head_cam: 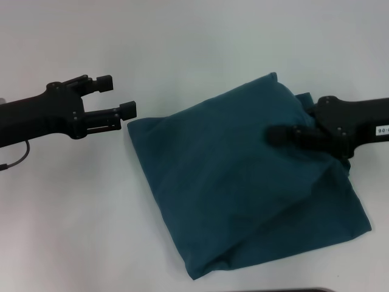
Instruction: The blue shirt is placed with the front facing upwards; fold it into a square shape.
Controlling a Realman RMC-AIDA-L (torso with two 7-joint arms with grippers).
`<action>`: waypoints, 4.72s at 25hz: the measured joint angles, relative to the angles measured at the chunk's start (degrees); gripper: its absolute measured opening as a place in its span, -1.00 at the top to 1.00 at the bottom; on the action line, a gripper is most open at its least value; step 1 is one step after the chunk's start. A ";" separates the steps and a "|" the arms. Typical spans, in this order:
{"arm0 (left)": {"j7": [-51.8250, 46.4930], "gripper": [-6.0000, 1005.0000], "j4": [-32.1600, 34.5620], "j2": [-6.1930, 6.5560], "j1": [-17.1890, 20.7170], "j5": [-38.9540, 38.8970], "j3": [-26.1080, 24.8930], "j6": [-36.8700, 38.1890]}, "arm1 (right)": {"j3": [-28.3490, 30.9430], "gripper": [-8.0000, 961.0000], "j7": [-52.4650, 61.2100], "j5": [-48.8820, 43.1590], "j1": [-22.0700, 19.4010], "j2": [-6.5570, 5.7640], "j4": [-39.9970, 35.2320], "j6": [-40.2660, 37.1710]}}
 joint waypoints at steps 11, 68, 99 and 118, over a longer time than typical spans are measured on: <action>0.00 -0.81 0.00 -0.12 -0.44 0.00 0.00 -0.15 | 1.02 0.88 0.58 0.02 -4.37 -1.25 1.37 0.00; 0.83 -0.81 1.24 -0.45 -0.94 0.09 0.03 -1.08 | 19.89 -0.36 6.23 -13.29 -7.42 -7.22 -10.36 -6.15; 2.68 -0.81 1.41 -1.13 -0.64 0.08 0.64 -0.95 | 19.05 -0.51 13.81 -18.24 5.11 -3.07 -18.12 -26.74; 2.73 -0.81 2.55 -0.66 -0.92 1.14 0.09 -1.12 | 15.24 -0.19 11.16 -18.22 7.44 -1.40 -19.33 -31.53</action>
